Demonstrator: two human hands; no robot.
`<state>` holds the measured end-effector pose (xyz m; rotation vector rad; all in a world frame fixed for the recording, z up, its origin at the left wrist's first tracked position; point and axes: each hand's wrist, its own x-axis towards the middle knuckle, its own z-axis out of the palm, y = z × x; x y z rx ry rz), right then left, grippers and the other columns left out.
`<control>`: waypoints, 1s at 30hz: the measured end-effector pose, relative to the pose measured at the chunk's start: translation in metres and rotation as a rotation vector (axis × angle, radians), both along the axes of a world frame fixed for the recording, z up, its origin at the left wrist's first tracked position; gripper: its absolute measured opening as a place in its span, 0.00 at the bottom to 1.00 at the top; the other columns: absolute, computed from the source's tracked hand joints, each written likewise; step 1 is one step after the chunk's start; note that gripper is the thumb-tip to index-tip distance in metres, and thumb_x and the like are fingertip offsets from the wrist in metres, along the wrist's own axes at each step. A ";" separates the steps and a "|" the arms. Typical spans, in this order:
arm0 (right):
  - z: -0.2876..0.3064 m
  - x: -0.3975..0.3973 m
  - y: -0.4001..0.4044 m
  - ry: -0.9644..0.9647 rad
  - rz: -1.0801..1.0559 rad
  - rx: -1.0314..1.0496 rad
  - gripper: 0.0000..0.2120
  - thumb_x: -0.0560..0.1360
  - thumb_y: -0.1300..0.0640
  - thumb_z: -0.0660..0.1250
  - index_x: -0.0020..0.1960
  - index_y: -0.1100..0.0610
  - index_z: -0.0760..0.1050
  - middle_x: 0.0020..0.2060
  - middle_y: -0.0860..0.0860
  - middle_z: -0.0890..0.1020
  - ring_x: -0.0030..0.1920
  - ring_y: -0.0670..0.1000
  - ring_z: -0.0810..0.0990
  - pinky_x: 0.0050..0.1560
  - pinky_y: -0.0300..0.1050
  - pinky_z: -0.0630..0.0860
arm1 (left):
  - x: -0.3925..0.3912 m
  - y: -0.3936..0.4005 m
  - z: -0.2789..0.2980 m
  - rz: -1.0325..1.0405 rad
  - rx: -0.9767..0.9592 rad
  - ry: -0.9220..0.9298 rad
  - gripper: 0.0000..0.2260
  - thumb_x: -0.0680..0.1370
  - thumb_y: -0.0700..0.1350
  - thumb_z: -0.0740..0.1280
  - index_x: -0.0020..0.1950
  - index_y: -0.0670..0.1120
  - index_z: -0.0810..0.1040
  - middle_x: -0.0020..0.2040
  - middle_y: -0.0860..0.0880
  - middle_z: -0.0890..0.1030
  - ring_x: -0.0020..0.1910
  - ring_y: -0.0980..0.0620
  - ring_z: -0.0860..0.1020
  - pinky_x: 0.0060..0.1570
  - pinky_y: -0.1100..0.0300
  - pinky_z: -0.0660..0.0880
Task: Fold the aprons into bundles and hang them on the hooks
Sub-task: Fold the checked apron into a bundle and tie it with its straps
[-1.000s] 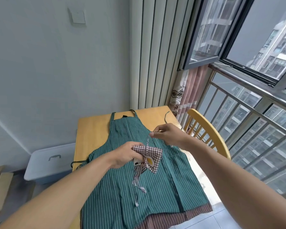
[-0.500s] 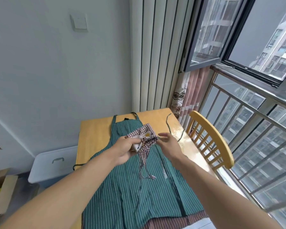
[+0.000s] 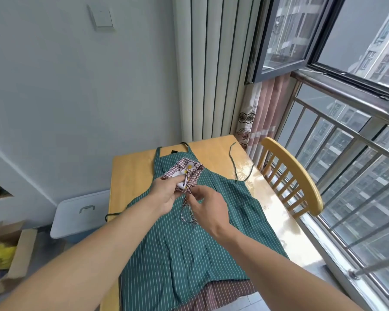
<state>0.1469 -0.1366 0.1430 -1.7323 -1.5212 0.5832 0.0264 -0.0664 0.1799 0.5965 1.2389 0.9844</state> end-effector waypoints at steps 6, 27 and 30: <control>0.008 0.036 -0.001 0.569 0.370 -0.246 0.15 0.82 0.45 0.65 0.50 0.54 0.83 0.33 0.52 0.80 0.31 0.50 0.71 0.35 0.41 0.71 | -0.020 0.000 0.009 -0.105 -0.026 -0.058 0.06 0.80 0.34 0.66 0.55 0.36 0.80 0.48 0.41 0.84 0.41 0.48 0.82 0.34 0.59 0.82; 0.032 0.086 0.040 0.472 0.488 -0.817 0.14 0.84 0.59 0.59 0.39 0.57 0.70 0.30 0.48 0.71 0.29 0.46 0.63 0.33 0.42 0.58 | -0.036 -0.007 0.017 -0.873 0.063 0.184 0.21 0.73 0.40 0.74 0.63 0.31 0.77 0.60 0.36 0.82 0.57 0.42 0.81 0.64 0.46 0.75; 0.031 0.089 0.040 0.461 0.447 -0.773 0.13 0.83 0.58 0.61 0.40 0.57 0.74 0.32 0.49 0.71 0.29 0.46 0.63 0.32 0.42 0.58 | -0.035 -0.006 0.017 -0.731 0.077 0.164 0.19 0.74 0.41 0.73 0.62 0.33 0.77 0.58 0.38 0.84 0.53 0.44 0.83 0.55 0.51 0.80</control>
